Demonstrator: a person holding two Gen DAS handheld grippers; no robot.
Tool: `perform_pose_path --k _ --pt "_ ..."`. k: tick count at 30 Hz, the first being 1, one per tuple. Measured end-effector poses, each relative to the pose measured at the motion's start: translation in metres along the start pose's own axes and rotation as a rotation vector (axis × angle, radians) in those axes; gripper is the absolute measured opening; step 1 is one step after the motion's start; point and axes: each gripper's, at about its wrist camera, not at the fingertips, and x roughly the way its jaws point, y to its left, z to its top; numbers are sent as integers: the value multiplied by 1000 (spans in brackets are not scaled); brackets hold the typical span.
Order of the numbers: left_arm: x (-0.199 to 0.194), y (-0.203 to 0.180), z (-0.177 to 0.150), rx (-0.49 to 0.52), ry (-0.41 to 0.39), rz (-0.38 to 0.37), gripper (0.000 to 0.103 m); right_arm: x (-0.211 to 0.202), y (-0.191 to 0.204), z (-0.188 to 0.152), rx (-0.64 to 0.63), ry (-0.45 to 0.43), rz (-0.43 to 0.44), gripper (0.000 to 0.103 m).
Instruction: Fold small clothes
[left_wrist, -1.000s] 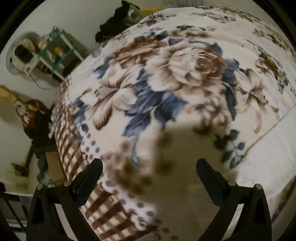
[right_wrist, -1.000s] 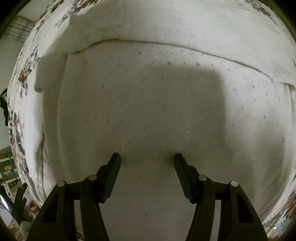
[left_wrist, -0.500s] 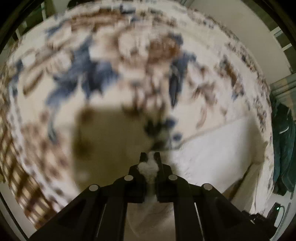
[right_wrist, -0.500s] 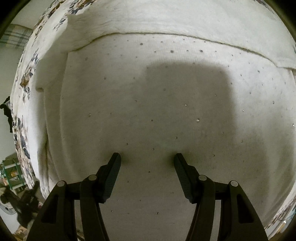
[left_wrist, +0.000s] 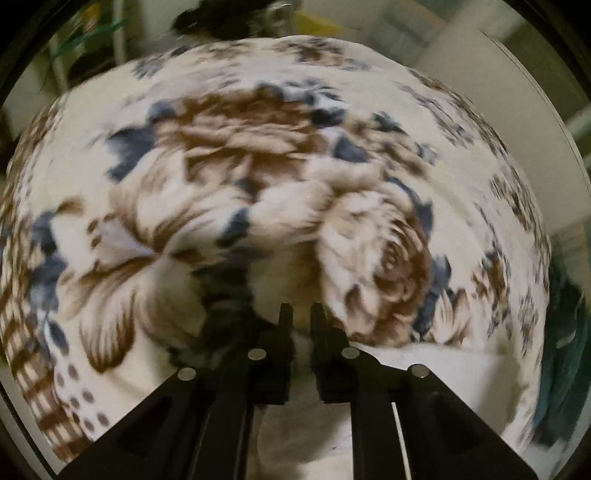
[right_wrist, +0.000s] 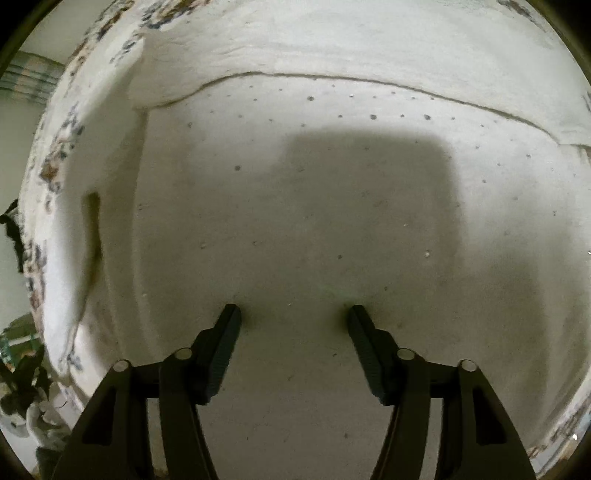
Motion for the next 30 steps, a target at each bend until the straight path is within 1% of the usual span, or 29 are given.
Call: perform_pose_path --k 1,2,3,4,5,6,7,10,11,12,13,14,15,16,17,19,20,22,23,25,26,27,28,29,30 --pt "-7 5 -3 -27 -16 7 13 5 8 4 10 -8 0 77" --pt "-17 12 -8 -65 -30 22 28 4 9 4 21 -16 3 77" --pt "-23 17 -13 -99 -27 11 41 5 13 5 30 -19 4 78" --pt "-30 23 -22 -147 -23 -15 71 5 13 6 35 -21 4 79" --pt "-32 24 -27 -175 -25 -28 79 5 13 6 38 -26 5 80" --pt "-35 29 -42 -230 -21 -69 79 5 13 5 40 -30 6 81" --pt "-31 29 -51 -266 9 -104 79 8 20 10 43 -35 4 81" --pt "1 21 -76 -369 112 -205 79 9 31 10 46 -54 -5 81" --pt "12 15 -81 -386 124 -217 79 9 33 9 47 -62 -10 81" --pt "19 10 -82 -385 116 -215 79 11 38 15 45 -66 -14 81" --pt "23 3 -82 -369 98 -193 76 10 38 16 43 -69 -20 81" --pt "26 -4 -77 -350 55 -161 69 8 39 18 39 -74 -30 81" --pt "24 -8 -73 -339 13 -152 52 4 40 21 30 -87 -56 81" --pt "23 -11 -67 -314 -19 -127 5 1 42 25 21 -102 -76 81" --pt "23 -15 -58 -285 -29 -98 7 -5 44 33 8 -123 -87 81" --pt "14 -18 -43 -249 -91 -79 7 -13 52 55 -8 -147 -86 81" --pt "10 -21 -36 -219 -112 -72 7 -17 58 66 -13 -159 -77 81" --pt "4 -27 -23 -150 -141 -56 7 -25 74 90 -22 -207 -31 81" --pt "1 -30 -18 -124 -151 -50 7 -26 89 106 -49 -230 -9 81" --pt "0 -34 -10 -86 -156 -45 7 -22 116 130 -106 -255 8 81" --pt "-1 -36 -8 -74 -157 -44 7 -18 129 140 -137 -265 -5 79" --pt "-1 -38 -6 -62 -156 -45 7 -10 148 151 -163 -270 -20 60" --pt "-1 -40 -7 -54 -155 -45 7 -1 164 161 -179 -270 -32 17" --pt "0 -42 -6 -45 -155 -42 7 7 174 168 -188 -257 -62 6" --pt "0 -43 -6 -39 -156 -41 7 10 181 174 -189 -261 -80 6"
